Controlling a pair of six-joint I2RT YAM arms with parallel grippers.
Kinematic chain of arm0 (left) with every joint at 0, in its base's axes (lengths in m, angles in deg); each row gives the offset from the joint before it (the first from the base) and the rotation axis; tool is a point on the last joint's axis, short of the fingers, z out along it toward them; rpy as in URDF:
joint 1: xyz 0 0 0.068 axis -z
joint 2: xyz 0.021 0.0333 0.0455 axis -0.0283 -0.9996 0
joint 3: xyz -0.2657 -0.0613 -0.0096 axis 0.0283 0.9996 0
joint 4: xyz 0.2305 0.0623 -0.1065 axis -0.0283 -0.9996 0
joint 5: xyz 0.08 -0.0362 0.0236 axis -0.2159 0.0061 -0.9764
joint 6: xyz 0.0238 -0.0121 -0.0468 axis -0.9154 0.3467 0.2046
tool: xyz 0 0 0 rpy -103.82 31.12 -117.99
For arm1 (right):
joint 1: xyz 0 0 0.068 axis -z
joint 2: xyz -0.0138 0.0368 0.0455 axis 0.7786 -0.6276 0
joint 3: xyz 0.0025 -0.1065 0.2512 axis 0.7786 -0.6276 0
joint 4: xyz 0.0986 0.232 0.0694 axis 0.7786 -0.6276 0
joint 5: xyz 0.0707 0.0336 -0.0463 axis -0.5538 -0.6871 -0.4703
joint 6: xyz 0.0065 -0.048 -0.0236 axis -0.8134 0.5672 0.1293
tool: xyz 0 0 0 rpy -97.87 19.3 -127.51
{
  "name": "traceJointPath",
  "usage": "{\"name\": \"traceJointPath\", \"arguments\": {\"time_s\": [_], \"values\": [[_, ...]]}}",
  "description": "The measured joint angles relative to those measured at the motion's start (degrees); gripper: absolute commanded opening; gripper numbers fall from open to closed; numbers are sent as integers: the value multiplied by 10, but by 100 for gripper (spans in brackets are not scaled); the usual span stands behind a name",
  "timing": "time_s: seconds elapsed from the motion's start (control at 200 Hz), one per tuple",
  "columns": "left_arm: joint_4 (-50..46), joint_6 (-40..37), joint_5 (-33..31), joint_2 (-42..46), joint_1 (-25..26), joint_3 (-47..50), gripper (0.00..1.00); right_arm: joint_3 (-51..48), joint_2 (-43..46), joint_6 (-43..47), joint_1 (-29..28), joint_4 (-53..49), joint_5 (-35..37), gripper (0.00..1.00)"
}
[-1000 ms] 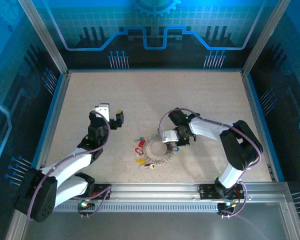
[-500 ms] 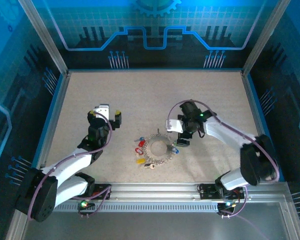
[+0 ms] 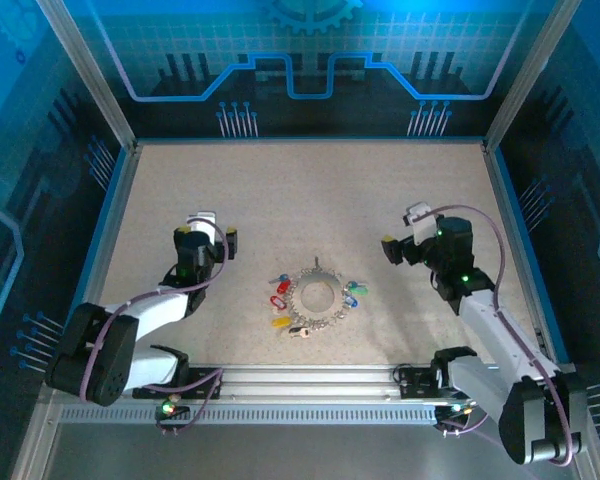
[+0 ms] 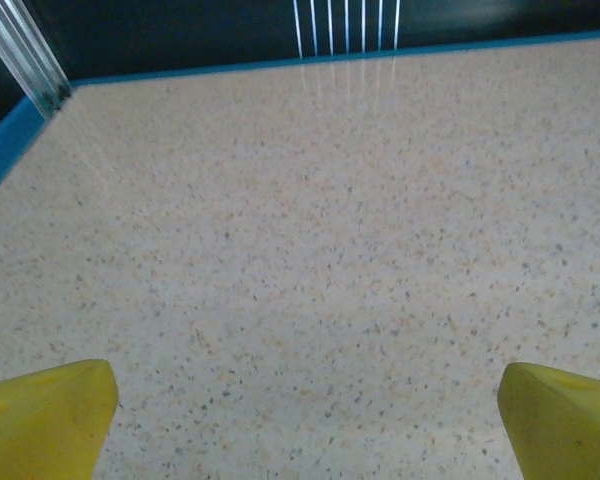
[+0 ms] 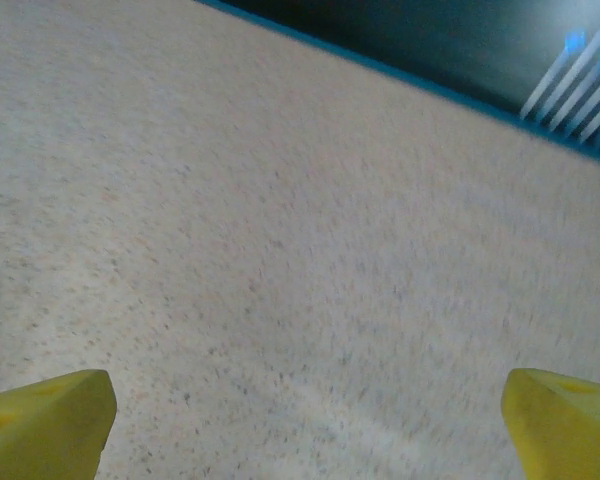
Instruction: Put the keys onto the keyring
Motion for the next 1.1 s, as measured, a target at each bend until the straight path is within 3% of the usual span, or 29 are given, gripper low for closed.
{"name": "traceJointPath", "arguments": {"time_s": [0.235,0.465,0.605,0.81,1.101], "values": [[38,-11,84,-16,0,2,99,-120,-89,-66,7,208,24,100],[46,-9,105,-16,-13,3,99,-127,-171,-61,0,358,52,100],[49,-16,120,-17,-21,3,99,-119,-279,-50,-5,459,68,100],[69,-40,161,-26,-31,3,99,-100,-305,-51,-5,461,91,100],[110,-44,260,-81,-103,3,99,-59,-305,-71,3,443,107,100]]}}
